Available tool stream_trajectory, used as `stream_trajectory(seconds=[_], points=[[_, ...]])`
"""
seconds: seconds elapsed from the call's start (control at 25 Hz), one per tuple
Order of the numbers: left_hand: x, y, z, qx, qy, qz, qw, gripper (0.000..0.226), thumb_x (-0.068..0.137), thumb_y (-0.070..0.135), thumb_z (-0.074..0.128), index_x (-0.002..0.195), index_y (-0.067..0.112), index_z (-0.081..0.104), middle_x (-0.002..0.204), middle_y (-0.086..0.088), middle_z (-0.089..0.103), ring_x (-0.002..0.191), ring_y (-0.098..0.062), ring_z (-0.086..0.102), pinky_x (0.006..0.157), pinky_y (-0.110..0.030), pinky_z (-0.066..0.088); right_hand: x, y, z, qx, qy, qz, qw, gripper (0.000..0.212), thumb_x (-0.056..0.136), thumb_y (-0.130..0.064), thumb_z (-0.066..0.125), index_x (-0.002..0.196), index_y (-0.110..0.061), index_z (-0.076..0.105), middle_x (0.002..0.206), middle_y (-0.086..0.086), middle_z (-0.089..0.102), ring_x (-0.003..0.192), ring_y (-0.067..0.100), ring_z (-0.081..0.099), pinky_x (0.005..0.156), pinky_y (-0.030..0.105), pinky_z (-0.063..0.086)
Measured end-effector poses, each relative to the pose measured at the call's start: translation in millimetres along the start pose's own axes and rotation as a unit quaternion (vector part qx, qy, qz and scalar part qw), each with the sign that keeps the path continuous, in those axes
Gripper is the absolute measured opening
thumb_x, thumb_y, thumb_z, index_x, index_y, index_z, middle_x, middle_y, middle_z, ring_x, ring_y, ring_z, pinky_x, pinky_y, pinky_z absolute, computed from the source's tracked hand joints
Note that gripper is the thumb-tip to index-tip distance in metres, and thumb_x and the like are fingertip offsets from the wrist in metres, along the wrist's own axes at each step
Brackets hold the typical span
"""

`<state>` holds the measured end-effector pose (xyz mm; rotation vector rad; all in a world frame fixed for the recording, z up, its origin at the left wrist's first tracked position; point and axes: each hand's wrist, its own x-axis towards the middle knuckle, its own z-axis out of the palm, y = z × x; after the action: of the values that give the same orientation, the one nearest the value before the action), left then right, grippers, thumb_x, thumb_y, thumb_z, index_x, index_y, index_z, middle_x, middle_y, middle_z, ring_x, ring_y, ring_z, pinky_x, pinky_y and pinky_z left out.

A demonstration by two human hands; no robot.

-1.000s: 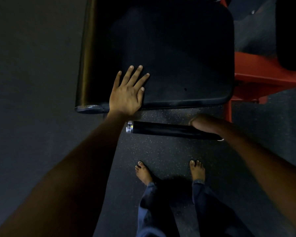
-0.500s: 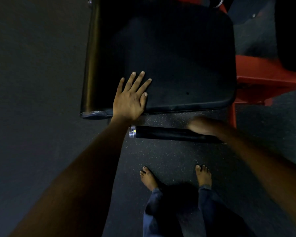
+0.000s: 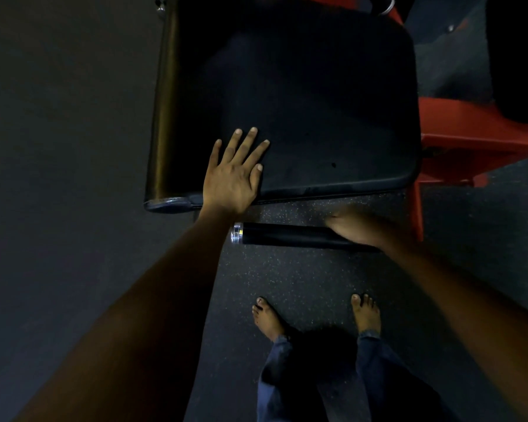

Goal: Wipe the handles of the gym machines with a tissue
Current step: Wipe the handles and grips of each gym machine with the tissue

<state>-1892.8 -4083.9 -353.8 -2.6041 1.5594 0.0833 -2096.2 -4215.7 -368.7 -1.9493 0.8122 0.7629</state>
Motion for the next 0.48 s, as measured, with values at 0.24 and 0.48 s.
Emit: stream_trajectory(seconds=[0.24,0.48], points=[[11,5,-11,-0.036,0.015,0.004,0.999,0.055,0.097,0.042,0.024,0.142,0.019,0.045,0.153,-0.007,0.036,0.14,-0.028,0.031,0.114,-0.047,0.02,-27,0,6,0.039,0.048,-0.048,0.997,0.032,0.101,-0.022,0.034,0.107,-0.003,0.06,0.1,0.011,0.059,0.094,0.026,0.053,0.078,0.032,0.037],[33,44,2,0.012,-0.062,-0.037,0.997,0.063,0.1,0.056,0.012,0.155,0.028,0.001,0.163,0.001,-0.006,0.149,-0.029,-0.012,0.116,-0.057,-0.008,-29,63,-4,0.113,0.06,0.085,0.988,0.029,0.102,-0.022,0.033,0.11,-0.01,0.058,0.117,0.014,0.058,0.099,0.023,0.055,0.086,0.032,0.038]])
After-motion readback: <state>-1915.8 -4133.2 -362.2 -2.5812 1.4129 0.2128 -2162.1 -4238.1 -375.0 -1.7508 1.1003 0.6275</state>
